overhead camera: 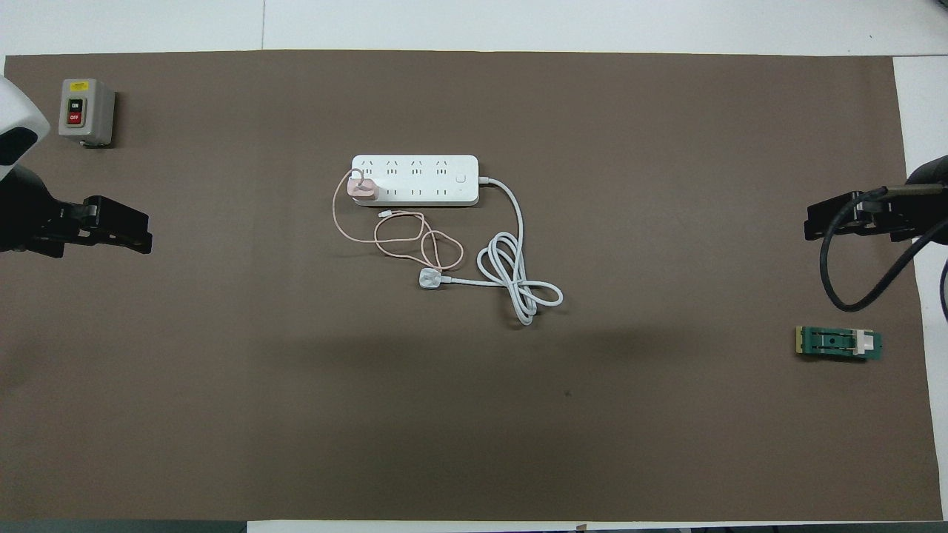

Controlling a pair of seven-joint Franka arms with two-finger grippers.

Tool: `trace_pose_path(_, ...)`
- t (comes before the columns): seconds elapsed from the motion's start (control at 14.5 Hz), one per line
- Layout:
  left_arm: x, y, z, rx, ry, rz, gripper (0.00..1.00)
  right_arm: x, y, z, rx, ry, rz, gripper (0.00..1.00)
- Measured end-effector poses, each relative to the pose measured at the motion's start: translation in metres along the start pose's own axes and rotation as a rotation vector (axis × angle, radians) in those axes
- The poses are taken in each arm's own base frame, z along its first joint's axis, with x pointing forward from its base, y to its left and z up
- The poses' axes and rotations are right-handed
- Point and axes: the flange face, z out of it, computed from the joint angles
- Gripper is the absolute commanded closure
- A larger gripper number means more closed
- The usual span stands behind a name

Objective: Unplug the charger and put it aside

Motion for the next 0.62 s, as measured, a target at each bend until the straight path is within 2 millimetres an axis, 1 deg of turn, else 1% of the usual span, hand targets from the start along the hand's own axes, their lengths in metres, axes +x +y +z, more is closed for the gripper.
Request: trace_pose_path(0.62, 0.0, 0.0, -0.0001, 0.0, 0.0, 0.0, 0.0, 0.0003, -0.0013, 0.0015, 0.0, -0.003, 0.014, 0.0)
